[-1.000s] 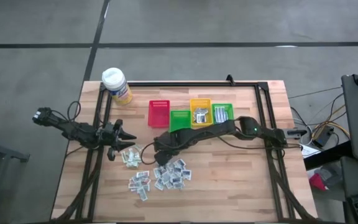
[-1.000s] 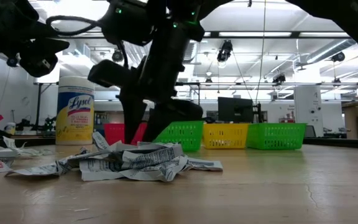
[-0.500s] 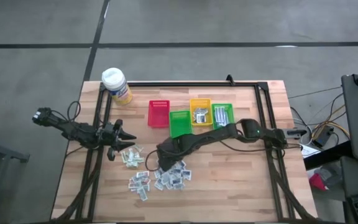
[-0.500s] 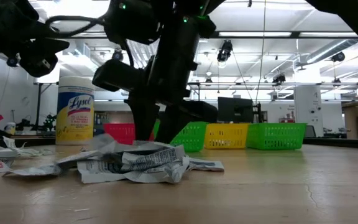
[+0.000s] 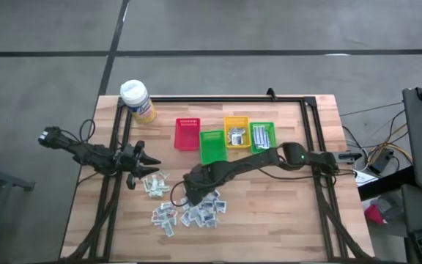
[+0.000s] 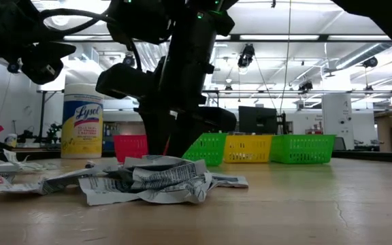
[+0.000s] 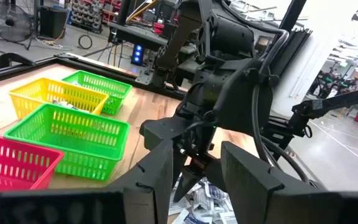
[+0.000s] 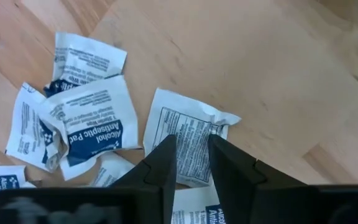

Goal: Pick & Place First Aid Supplies
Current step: Put the alcohol pad into the yellow basket

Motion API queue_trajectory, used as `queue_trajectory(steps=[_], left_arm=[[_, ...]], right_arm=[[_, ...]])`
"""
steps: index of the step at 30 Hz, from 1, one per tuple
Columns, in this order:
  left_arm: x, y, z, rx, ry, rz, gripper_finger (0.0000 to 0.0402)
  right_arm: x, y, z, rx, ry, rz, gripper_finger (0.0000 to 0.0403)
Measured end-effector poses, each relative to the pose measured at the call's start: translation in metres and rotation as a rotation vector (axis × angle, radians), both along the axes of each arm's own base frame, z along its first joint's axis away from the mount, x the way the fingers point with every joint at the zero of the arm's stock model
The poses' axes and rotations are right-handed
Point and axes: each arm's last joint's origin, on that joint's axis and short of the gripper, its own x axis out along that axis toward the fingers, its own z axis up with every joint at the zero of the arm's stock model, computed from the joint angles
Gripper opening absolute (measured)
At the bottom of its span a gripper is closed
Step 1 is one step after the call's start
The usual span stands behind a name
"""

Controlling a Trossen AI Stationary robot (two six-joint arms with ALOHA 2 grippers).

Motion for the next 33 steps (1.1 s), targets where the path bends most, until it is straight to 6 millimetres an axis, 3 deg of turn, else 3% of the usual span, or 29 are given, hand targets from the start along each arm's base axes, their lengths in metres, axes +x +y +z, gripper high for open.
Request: queue_trajectory(steps=[16,33], left_arm=[[0.000,0.000,0.000,0.010,0.000,0.000,0.0131],[0.000,0.000,0.000,0.026,0.000,-0.002,0.0131]], right_arm=[[0.000,-0.001,0.012,-0.001,0.000,0.026,0.0081],[-0.007,-0.009,-0.007,-0.015,0.048,0.006,0.0077]])
